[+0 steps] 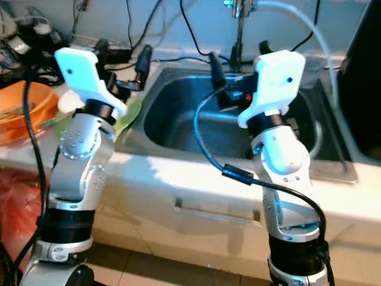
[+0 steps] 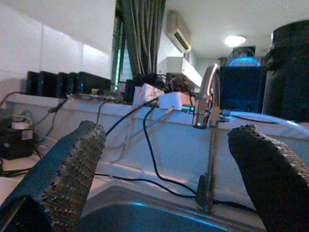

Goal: Kitchen organization

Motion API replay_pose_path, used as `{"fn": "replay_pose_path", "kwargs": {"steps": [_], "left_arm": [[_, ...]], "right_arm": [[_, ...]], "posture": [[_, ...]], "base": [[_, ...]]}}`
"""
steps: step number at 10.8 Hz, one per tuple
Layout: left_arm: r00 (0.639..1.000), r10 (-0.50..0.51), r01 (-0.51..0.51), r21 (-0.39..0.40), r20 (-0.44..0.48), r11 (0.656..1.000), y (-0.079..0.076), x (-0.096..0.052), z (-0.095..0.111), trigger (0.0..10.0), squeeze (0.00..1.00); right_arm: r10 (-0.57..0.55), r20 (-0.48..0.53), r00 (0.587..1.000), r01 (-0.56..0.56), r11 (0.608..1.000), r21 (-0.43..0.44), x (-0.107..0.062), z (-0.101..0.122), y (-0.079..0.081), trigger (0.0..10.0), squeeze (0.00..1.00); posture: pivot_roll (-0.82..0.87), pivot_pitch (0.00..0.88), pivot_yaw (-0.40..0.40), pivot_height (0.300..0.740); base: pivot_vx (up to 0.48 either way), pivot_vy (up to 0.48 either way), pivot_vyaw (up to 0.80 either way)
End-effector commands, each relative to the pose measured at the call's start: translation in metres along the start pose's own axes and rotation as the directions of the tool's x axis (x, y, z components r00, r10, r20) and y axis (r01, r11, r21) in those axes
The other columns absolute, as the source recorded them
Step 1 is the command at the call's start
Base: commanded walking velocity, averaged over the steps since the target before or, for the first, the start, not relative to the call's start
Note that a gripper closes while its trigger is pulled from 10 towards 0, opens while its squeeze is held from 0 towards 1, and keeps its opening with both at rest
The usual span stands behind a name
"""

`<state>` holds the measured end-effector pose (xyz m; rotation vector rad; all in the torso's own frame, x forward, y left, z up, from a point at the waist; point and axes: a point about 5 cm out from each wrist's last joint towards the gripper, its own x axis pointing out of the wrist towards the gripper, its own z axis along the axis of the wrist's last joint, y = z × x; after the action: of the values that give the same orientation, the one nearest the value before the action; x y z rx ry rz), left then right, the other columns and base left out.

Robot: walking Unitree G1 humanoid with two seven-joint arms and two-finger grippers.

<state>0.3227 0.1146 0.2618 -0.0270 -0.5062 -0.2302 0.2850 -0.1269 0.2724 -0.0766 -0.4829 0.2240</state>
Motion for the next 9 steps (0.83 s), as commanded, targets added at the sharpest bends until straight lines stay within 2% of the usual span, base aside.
{"fn": "replay_pose_path", "kwargs": {"steps": [1, 7, 9], "left_arm": [[1.0, 0.013, -0.013, 0.002, -0.001, 1.0, 0.004, -0.001, 0.002, 10.0, 0.0], [0.999, 0.023, -0.023, -0.009, -0.025, 1.0, 0.004, -0.003, -0.001, 10.0, 0.0], [0.998, 0.023, -0.023, 0.005, -0.065, 1.0, 0.005, -0.006, -0.009, 10.0, 0.0]], "right_arm": [[0.009, 0.0, 1.0, -0.009, 1.0, 0.001, 0.001, 0.0, 0.003, 10.0, 0.0], [0.019, -0.033, 0.999, -0.019, 1.0, 0.001, -0.003, -0.007, 0.005, 10.0, 0.0], [0.029, -0.046, 0.999, -0.028, 1.0, 0.01, -0.004, -0.01, 0.007, 10.0, 0.0]], "posture": [[-0.07, 0.0, 0.072, 0.74], [-0.06, 0.0, 0.067, 0.74], [-0.06, 0.0, 0.07, 0.74]], "base": [[0.371, 0.0, 0.0], [0.0, 0.0, 0.0], [0.0, 0.0, 0.0]]}}
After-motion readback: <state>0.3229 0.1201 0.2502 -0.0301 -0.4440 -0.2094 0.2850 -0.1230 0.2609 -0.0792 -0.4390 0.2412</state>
